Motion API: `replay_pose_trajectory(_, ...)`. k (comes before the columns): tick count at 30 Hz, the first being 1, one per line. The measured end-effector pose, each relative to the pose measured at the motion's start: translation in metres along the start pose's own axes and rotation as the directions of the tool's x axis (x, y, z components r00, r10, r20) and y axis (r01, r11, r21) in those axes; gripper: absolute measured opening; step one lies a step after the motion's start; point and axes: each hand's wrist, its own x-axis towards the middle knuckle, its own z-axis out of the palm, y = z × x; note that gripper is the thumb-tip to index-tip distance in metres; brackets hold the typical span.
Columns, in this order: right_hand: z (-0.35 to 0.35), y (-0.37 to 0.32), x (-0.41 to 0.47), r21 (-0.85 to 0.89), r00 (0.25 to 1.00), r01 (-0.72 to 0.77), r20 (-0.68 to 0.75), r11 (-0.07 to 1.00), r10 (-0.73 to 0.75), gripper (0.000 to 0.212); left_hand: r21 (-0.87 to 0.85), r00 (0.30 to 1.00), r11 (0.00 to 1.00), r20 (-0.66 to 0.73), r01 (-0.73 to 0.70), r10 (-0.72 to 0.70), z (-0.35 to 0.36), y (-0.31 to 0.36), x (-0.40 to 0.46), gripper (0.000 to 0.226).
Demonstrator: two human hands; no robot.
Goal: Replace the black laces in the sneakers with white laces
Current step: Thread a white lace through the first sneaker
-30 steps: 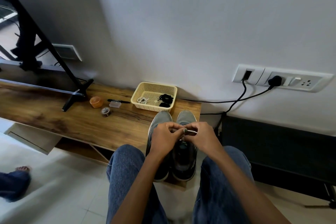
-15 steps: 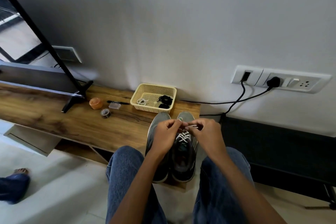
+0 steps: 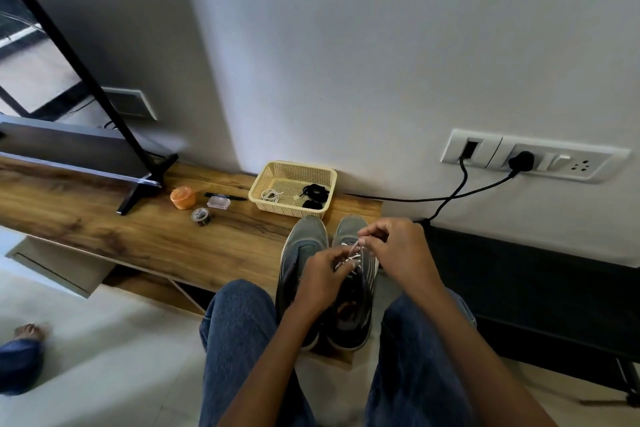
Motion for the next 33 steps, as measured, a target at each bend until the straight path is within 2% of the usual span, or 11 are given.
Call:
replay_pose_trajectory(4,-0.004,-0.005,0.005,-0.091,0.998,0.027,0.059,0.996,-0.022,0.007,0.061,1.0,0.998,-0.026,0.01,-0.008,0.013,-0.011,0.003,0.022)
replay_pose_trajectory(9,-0.007,-0.015,0.013,-0.208,0.991,0.068,0.126,0.976,-0.043,0.007,0.037,0.996,0.995,-0.008,0.088,-0.088,0.023,-0.018,0.005,0.024)
replay_pose_trajectory(13,-0.003,-0.017,0.015,-0.226,0.989,0.084,0.138,0.971,-0.054,0.008,-0.016,0.994,0.994,-0.014,0.11,-0.11,0.029,-0.011,0.004,0.005)
replay_pose_trajectory(14,-0.002,-0.016,0.015,-0.224,0.989,0.089,0.139,0.971,-0.059,0.007,-0.025,0.993,0.994,-0.041,0.108,-0.109,0.03,-0.008,0.003,0.008)
replay_pose_trajectory(16,-0.004,-0.015,0.015,-0.2,0.99,0.083,0.125,0.976,-0.058,0.005,-0.041,0.988,0.994,-0.118,0.096,-0.101,0.031,-0.004,0.0,0.013)
replay_pose_trajectory(20,-0.011,-0.001,0.014,-0.106,0.997,0.028,0.069,0.994,-0.021,0.004,-0.029,0.961,0.997,-0.263,0.075,-0.08,0.031,-0.001,-0.011,0.005)
replay_pose_trajectory(24,-0.008,0.021,0.009,0.068,0.996,-0.093,0.0,0.993,0.093,0.006,0.093,0.93,0.987,-0.358,0.131,-0.089,0.028,0.005,-0.027,0.007)
replay_pose_trajectory(30,0.023,0.056,-0.003,0.152,0.975,-0.15,-0.14,0.977,0.171,0.005,0.229,0.933,0.968,-0.359,0.104,-0.016,0.033,0.003,-0.046,0.01)
replay_pose_trajectory(33,0.046,0.067,-0.012,0.143,0.983,-0.136,-0.105,0.98,0.152,0.006,0.337,0.945,0.937,-0.326,0.097,0.02,0.036,-0.003,-0.054,0.007)
